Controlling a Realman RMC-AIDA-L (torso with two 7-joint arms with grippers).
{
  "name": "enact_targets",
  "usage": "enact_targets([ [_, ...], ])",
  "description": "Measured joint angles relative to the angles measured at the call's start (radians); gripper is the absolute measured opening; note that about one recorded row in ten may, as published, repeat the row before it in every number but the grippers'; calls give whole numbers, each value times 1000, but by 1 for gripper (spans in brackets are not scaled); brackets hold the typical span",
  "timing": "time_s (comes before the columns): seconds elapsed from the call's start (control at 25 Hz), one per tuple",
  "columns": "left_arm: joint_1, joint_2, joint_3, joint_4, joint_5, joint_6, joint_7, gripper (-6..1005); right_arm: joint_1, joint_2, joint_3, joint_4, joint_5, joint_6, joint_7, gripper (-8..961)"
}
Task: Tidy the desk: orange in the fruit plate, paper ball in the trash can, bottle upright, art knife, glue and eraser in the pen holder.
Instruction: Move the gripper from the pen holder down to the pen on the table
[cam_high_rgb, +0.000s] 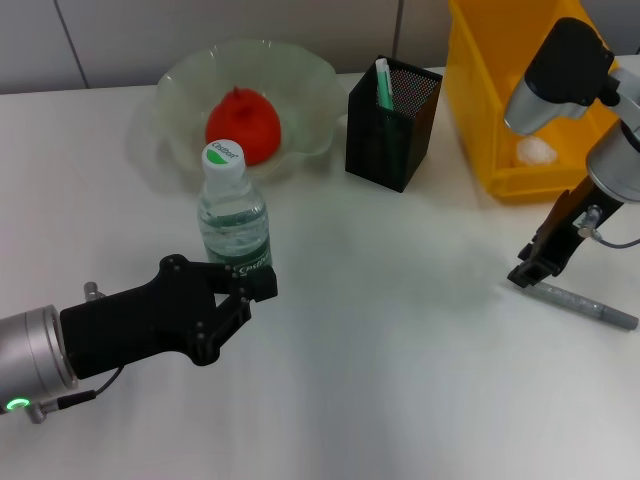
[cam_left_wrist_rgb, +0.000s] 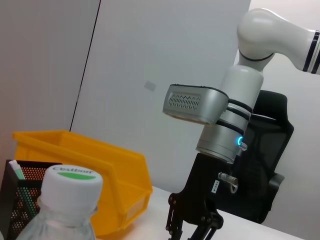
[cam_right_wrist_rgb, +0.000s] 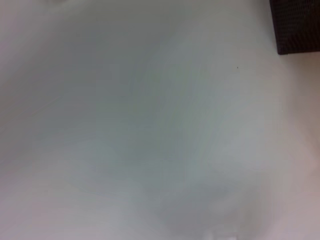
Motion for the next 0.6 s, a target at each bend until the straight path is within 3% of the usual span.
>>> enact_targets([
  [0.6,0,0,0,0,0,2,0,15,10,0,0,44,-2,20,-6,317],
])
